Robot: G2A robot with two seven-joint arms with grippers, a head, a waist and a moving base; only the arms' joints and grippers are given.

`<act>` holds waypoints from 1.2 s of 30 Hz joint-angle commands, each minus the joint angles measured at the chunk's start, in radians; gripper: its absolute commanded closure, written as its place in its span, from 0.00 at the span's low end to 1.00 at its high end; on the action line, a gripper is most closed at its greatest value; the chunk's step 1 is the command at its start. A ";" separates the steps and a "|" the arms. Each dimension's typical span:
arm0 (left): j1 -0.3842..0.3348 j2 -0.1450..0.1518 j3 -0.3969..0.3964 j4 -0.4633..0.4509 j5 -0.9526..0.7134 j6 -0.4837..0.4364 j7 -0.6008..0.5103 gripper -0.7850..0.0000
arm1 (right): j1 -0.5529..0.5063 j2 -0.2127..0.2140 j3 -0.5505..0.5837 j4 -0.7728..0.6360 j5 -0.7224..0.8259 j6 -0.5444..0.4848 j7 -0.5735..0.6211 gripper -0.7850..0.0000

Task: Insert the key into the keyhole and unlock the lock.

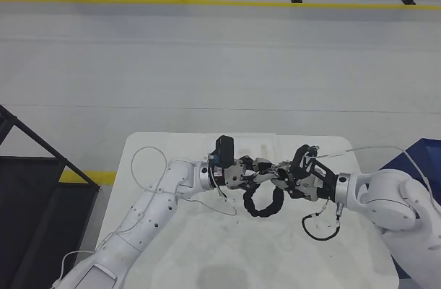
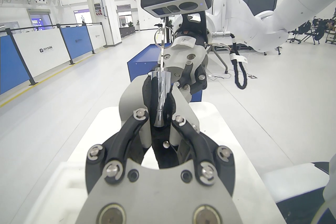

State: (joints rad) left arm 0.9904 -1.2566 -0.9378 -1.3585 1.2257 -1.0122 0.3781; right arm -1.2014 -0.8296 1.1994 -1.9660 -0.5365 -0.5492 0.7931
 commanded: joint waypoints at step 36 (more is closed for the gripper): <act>0.059 0.059 0.038 0.144 0.100 0.000 -0.271 1.00 | 0.093 0.000 -0.086 0.064 -0.034 -0.027 0.282 0.00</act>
State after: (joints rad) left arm 1.0517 -1.2000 -0.9158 -1.2220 1.3254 -1.0123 0.1174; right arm -1.1045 -0.8326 1.0982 -1.8955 -0.5766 -0.5750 1.0768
